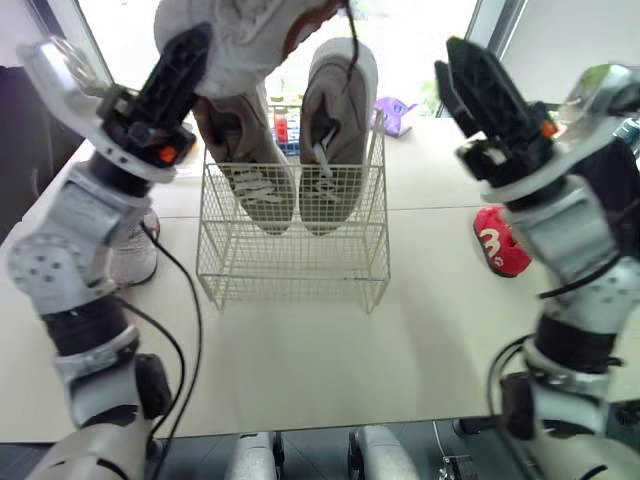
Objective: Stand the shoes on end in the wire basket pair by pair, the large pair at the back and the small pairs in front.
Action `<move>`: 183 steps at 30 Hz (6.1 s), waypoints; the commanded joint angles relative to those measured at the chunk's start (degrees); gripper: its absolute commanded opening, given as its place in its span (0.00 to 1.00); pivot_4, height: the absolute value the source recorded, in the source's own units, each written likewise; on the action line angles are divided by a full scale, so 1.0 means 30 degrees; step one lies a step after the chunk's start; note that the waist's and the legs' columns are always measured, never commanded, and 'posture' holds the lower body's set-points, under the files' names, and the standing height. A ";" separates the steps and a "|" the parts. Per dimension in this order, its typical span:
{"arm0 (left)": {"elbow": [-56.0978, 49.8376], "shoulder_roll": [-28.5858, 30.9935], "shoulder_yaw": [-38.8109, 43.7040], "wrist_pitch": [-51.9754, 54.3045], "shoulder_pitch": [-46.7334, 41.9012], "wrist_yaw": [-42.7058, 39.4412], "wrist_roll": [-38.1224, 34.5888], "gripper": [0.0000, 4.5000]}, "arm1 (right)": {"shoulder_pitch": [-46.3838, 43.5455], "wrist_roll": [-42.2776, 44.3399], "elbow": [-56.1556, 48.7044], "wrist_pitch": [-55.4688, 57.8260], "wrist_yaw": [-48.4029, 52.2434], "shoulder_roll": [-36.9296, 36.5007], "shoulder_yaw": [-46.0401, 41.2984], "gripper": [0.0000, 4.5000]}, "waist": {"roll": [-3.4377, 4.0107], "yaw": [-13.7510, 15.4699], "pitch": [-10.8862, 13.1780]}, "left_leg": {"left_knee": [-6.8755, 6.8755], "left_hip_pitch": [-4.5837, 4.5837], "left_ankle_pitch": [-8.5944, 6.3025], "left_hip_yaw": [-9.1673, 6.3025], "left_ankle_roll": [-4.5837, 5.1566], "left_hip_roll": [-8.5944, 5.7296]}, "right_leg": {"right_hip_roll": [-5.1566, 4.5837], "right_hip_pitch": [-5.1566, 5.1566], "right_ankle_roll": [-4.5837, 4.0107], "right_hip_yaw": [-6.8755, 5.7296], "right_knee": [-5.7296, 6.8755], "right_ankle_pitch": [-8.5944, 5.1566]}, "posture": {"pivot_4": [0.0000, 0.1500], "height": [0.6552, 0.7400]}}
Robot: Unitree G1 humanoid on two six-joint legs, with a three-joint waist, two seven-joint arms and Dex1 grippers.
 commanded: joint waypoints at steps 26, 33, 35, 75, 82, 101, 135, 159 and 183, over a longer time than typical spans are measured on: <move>-0.1861 -0.0741 -0.2455 -0.1433 0.2268 -0.0278 -0.0001 0.07 | -0.3847 -0.5203 -0.0087 -0.2201 0.0305 0.3457 0.3053 0.60 | -0.0004 0.0125 -0.0002 | -0.0021 -0.0032 -0.0002 -0.0009 0.0004 -0.0020 | -0.0011 0.0036 -0.0026 -0.0081 -0.0095 -0.0010 | 1.00 0.00; -0.1760 -0.0179 -0.2716 -0.1197 0.2433 -0.0545 0.0545 0.17 | -0.3968 -0.5091 0.0220 -0.1649 0.0748 0.2597 0.2750 0.09 | -0.0001 0.0054 0.0000 | -0.0017 -0.0073 -0.0003 -0.0016 0.0006 -0.0030 | -0.0020 0.0026 -0.0028 -0.0088 -0.0139 -0.0006 | 1.00 0.00; -0.1709 -0.0053 -0.2703 -0.1180 0.2499 -0.0490 0.0516 0.36 | -0.4038 -0.5088 0.0250 -0.1416 0.1060 0.2108 0.2642 0.09 | -0.0001 0.0056 0.0000 | -0.0027 -0.0073 -0.0003 -0.0021 0.0007 -0.0026 | -0.0015 0.0022 -0.0027 -0.0092 -0.0138 -0.0005 | 1.00 0.00; -1.0674 0.7608 -0.2825 -0.1106 1.2150 0.3624 0.4853 0.68 | -0.5449 -1.9030 1.6485 -0.5153 2.4808 -0.7392 0.5069 0.20 | 0.0024 0.0127 0.0060 | -0.0277 0.0113 -0.0009 0.0081 0.0014 -0.0043 | -0.0045 0.0061 -0.0073 0.0052 -0.0299 -0.0024 | 1.00 0.00; -0.9712 0.8328 -0.2010 -0.0894 1.2288 0.2632 0.4247 0.69 | -0.4850 -1.9329 1.5563 -0.5039 2.4523 -0.7950 0.4343 0.94 | 0.0020 0.0102 0.0062 | -0.0281 0.0122 -0.0003 0.0080 0.0003 -0.0040 | -0.0041 0.0062 -0.0087 0.0049 -0.0292 -0.0031 | 1.00 0.00; 0.0716 1.5616 0.1173 -0.0014 0.9738 0.1582 0.8767 0.99 | -0.5061 -1.1328 0.3988 0.7413 2.0036 -1.3272 0.0273 1.00 | 0.0051 0.0055 0.0145 | -0.0328 0.0157 -0.0001 0.0089 -0.0003 -0.0028 | -0.0024 -0.0003 -0.0130 0.0041 -0.0293 -0.0054 | 1.00 0.00; 2.6927 0.8963 -1.1097 0.0864 -0.8485 -0.6031 2.9397 0.15 | 0.0982 -1.1718 -0.3174 0.8219 2.1170 -1.7218 0.4004 1.00 | -0.0114 0.0158 0.0132 | -0.0339 0.0170 -0.0012 0.0106 0.0020 -0.0021 | -0.0071 0.0160 -0.0076 -0.0016 -0.0482 0.0002 | 1.00 0.00; -0.7787 0.2323 0.6459 1.0251 -0.1472 -0.1286 2.1169 0.01 | -0.1126 -1.1163 0.2600 0.9486 2.1078 -1.6059 0.3480 1.00 | -0.0268 0.0571 0.0227 | -0.0300 0.0193 0.0035 0.0023 -0.0059 -0.0045 | -0.0063 0.0308 0.0033 -0.0068 -0.0533 0.0103 | 1.00 0.00; -0.7907 -0.2278 -0.5970 -0.5575 0.4387 -0.0841 2.4401 0.01 | -0.0568 -1.4196 0.7032 0.9023 2.2514 -1.6209 0.3892 1.00 | -0.0193 0.0653 0.0206 | -0.0298 0.0239 0.0020 0.0031 -0.0029 -0.0068 | -0.0035 0.0350 0.0096 -0.0033 -0.0550 0.0142 | 1.00 0.00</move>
